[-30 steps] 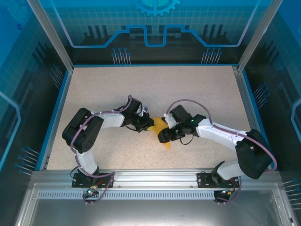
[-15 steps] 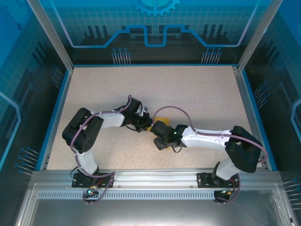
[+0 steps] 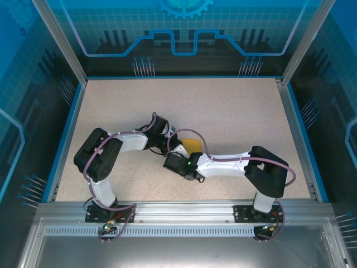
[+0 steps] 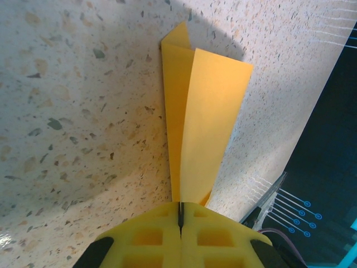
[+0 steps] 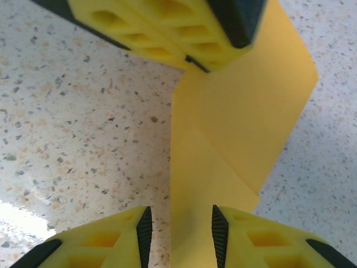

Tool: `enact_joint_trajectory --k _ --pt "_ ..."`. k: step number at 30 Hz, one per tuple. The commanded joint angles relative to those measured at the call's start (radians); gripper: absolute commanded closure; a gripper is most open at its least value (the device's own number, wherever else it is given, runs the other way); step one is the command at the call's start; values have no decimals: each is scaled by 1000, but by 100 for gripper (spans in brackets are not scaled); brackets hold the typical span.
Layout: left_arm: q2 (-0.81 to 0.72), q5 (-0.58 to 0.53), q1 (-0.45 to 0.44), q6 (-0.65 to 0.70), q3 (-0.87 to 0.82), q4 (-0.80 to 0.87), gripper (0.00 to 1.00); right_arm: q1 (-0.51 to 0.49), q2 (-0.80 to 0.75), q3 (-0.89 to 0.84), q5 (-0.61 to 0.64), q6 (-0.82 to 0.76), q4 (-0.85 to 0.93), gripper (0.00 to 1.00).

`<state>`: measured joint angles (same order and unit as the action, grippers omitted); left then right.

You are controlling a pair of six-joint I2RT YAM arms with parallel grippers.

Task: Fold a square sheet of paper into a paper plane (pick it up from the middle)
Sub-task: Fold the wing for the fifth time at the center of the table.

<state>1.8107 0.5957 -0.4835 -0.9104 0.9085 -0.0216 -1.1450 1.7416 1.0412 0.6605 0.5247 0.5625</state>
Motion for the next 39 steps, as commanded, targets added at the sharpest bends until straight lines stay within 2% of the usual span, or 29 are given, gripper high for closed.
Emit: enact_joint_trajectory --k 1,7,13,17,20,25,28,31,33,36,39 --pt "-20 4 -7 8 29 36 99 -9 27 26 66 40 41 64" --pt "-19 4 -7 7 27 37 99 -10 51 28 67 65 50 65" --pt "-19 0 -7 12 28 46 99 -12 64 41 87 93 67 72" --pt "-29 -20 -7 14 33 64 98 -9 64 40 106 120 76 82" --pt "-47 -55 -7 13 35 94 95 -7 47 28 122 140 69 88" --pt "-85 -84 -1 3 31 106 89 8 -23 -28 90 113 -29 94" --pt "-132 -129 15 2 27 142 75 33 -65 -63 39 85 -91 95" --pt "-189 -178 36 5 14 178 63 65 -107 -104 -67 45 -183 95" --pt "-231 -209 51 10 1 196 51 83 -125 -129 -123 37 -237 95" --pt "-275 -214 69 14 -19 195 46 109 -142 -155 -187 36 -292 95" --pt "-301 -196 74 27 -37 173 45 142 -156 -201 -255 45 -353 95"
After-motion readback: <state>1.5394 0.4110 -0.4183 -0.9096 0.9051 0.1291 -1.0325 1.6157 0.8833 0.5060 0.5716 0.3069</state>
